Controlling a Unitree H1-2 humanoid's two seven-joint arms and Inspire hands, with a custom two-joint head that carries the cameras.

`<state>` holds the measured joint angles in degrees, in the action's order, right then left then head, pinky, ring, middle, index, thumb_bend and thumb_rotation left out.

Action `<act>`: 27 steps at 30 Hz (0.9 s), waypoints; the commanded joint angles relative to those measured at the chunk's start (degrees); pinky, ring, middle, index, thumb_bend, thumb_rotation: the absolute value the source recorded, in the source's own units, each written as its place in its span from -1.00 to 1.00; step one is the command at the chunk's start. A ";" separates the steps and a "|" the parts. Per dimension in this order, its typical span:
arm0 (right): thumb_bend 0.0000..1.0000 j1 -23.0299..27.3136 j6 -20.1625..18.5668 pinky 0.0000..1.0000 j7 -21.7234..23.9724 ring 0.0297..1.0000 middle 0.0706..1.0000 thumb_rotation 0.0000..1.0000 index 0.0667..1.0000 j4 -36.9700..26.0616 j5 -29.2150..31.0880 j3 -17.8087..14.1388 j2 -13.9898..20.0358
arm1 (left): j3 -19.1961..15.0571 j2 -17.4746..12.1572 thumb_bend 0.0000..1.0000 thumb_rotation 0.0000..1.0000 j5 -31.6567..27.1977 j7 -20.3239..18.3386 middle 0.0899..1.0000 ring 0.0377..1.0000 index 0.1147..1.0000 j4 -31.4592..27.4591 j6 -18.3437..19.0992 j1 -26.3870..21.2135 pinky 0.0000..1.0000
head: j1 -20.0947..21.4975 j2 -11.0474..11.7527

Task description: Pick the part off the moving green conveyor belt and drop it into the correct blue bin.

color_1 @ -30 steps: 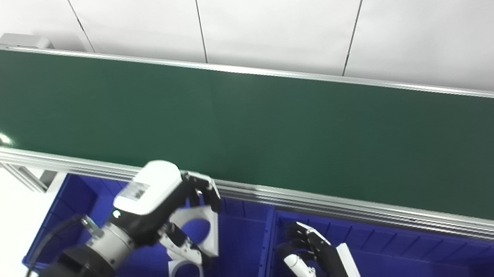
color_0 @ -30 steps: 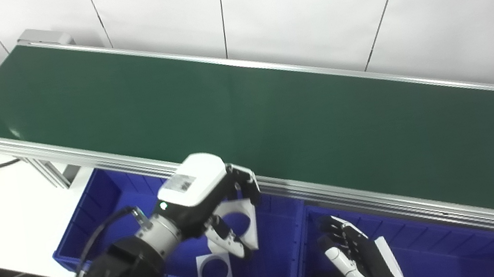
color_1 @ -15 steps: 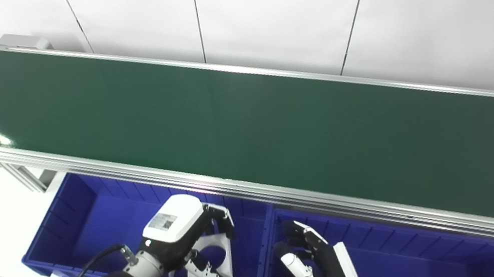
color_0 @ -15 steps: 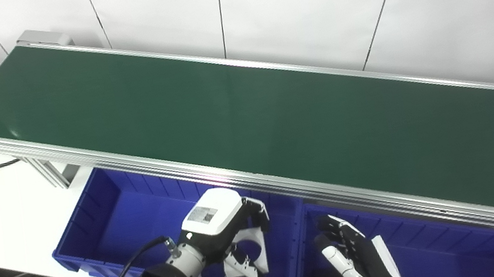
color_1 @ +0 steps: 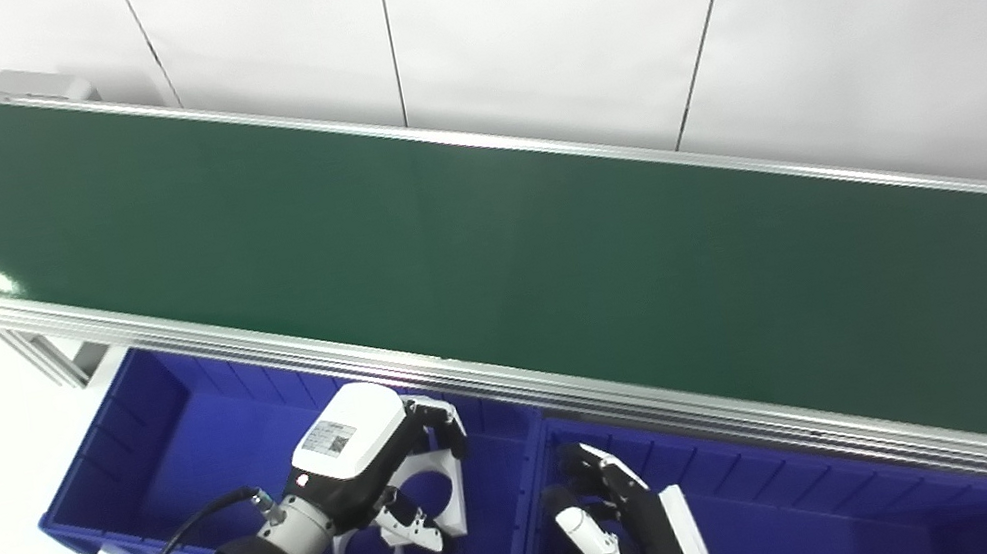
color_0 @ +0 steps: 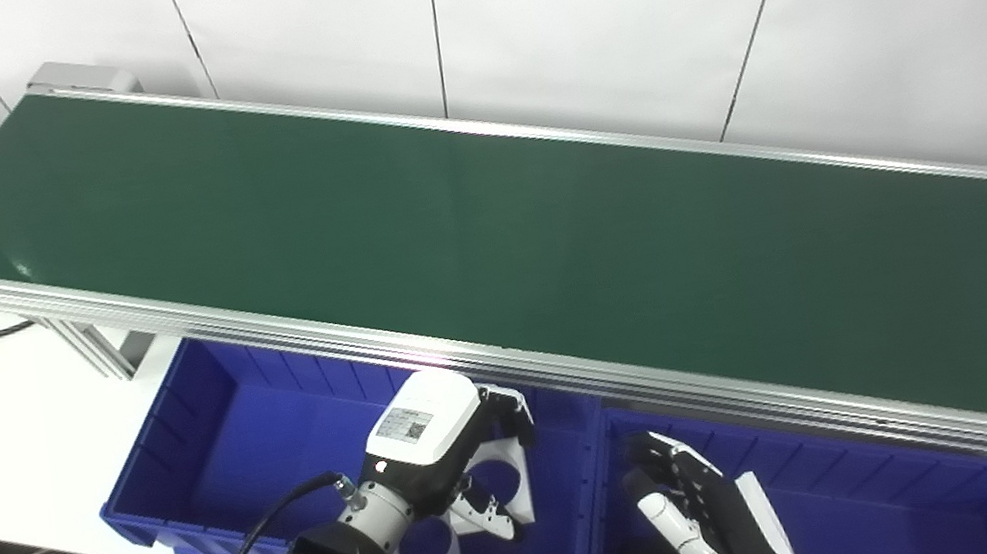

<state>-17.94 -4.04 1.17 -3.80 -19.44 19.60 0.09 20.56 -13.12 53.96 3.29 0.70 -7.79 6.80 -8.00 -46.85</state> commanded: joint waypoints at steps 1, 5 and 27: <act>0.25 0.10 0.57 0.46 -0.06 0.58 0.56 0.67 0.61 -1.13 -0.23 0.51 -0.59 | -0.27 -0.05 0.00 -1.00 -0.83 2.96 -0.10 -0.19 -0.11 -0.26 -1.41 -1.93 -0.15 | 0.14 -0.05; 0.24 -0.14 0.38 0.46 -0.08 0.57 0.56 0.66 0.61 -1.42 -0.69 0.82 -0.53 | 0.02 0.28 0.01 -1.00 -0.74 3.87 -0.08 -0.19 -0.12 1.79 -1.19 -3.23 -0.16 | 0.47 -0.07; 0.25 -0.30 -0.17 0.49 0.08 0.60 0.57 0.68 0.62 -2.01 -1.49 1.17 -1.00 | 4.74 -2.55 0.90 -0.56 2.51 -5.57 0.20 0.14 0.10 1.69 5.26 -4.09 0.05 | 1.07 -0.30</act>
<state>-18.73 -4.10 1.21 -3.98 -20.77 20.35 -0.21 25.02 -15.31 56.23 -2.01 4.34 -3.00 3.89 -6.86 -47.11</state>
